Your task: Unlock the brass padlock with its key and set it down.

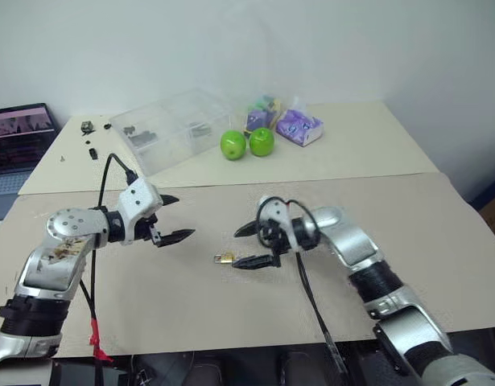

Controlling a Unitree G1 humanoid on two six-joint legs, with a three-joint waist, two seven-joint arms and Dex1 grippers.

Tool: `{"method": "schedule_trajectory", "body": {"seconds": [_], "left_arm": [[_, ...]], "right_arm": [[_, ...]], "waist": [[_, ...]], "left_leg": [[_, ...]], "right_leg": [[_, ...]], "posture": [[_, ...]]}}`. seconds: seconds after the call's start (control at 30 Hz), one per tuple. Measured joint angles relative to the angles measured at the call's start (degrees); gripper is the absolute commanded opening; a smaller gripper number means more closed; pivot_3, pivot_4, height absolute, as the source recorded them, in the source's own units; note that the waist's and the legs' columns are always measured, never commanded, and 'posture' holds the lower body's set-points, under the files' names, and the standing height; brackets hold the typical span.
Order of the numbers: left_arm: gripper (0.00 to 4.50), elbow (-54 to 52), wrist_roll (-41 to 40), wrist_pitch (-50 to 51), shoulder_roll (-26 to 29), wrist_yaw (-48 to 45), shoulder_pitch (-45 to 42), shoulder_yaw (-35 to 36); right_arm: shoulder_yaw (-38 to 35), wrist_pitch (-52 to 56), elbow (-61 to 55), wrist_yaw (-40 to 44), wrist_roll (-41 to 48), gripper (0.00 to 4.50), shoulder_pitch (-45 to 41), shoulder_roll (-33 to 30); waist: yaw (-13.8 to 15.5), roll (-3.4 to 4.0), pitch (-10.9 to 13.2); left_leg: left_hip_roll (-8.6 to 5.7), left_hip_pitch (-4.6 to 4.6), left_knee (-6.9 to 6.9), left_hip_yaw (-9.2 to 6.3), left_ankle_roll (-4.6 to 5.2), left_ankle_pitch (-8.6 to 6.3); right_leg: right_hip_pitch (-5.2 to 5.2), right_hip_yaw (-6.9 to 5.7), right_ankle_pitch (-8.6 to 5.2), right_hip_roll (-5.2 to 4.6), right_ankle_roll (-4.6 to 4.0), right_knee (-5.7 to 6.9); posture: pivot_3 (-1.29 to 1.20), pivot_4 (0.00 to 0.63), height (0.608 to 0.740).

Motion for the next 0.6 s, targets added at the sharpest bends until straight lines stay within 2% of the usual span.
{"method": "schedule_trajectory", "body": {"seconds": [0.3, 0.47, 0.6], "left_arm": [[4.5, 0.18, -0.08, -3.48, -1.85, -6.66, 0.54, -4.94], [4.5, 2.69, 0.43, -5.91, -3.67, -8.51, -1.5, -7.77], [4.5, 8.78, 3.41, -9.76, -4.97, -9.88, -4.18, -11.2]], "right_arm": [[-9.28, 12.65, -9.88, 2.13, 7.68, 4.44, 3.76, -16.84], [-11.67, 16.08, -14.01, 0.77, 10.29, 4.44, 5.91, -20.73], [-13.91, 18.48, -16.69, -1.53, 12.07, 4.44, 7.4, -22.58]], "waist": [[0.68, -0.01, 0.0], [0.89, -0.02, 0.01], [1.06, -0.03, 0.01]], "left_leg": [[0.02, -0.03, 0.03, 0.25, 0.03, -0.02], [0.03, -0.03, 0.07, 0.3, 0.04, -0.02], [0.01, -0.03, 0.1, 0.33, 0.05, -0.02]], "right_leg": [[0.03, 0.01, -0.03, 0.0, -0.06, -0.09], [0.06, 0.0, -0.03, 0.02, -0.06, -0.08], [0.1, 0.0, -0.03, 0.0, -0.05, -0.12]], "posture": [[0.0, 0.15, 0.74], [0.0, 0.15, 0.74], [0.0, 0.15, 0.74]]}}
